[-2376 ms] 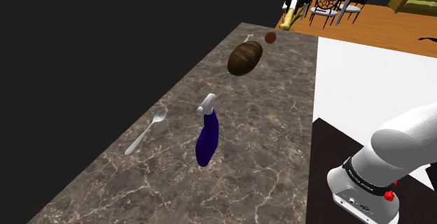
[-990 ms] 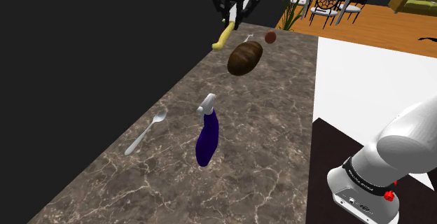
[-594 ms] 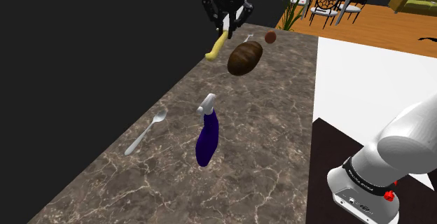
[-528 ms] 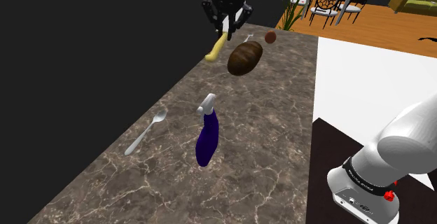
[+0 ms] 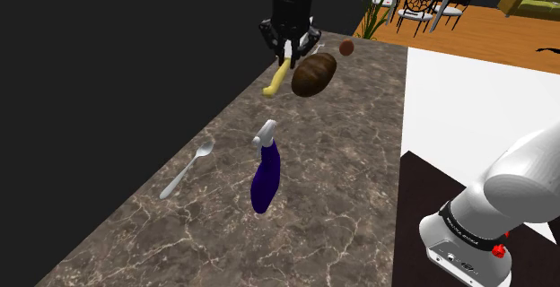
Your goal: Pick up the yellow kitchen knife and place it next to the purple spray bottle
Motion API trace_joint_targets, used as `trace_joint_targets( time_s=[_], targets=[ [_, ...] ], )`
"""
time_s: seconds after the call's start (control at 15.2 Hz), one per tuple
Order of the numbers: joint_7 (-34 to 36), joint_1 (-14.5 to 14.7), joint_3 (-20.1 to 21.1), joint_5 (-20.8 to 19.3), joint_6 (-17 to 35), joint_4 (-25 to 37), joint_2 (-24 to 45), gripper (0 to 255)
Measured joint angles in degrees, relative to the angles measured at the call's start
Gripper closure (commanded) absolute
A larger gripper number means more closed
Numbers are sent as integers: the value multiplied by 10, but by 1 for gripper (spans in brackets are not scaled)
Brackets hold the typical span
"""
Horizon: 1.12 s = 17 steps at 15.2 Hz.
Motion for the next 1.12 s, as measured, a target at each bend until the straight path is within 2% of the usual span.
trace_joint_targets(
  time_s=[1.12],
  targets=[
    [20,1,4,-8,128,-123,7,255]
  ],
)
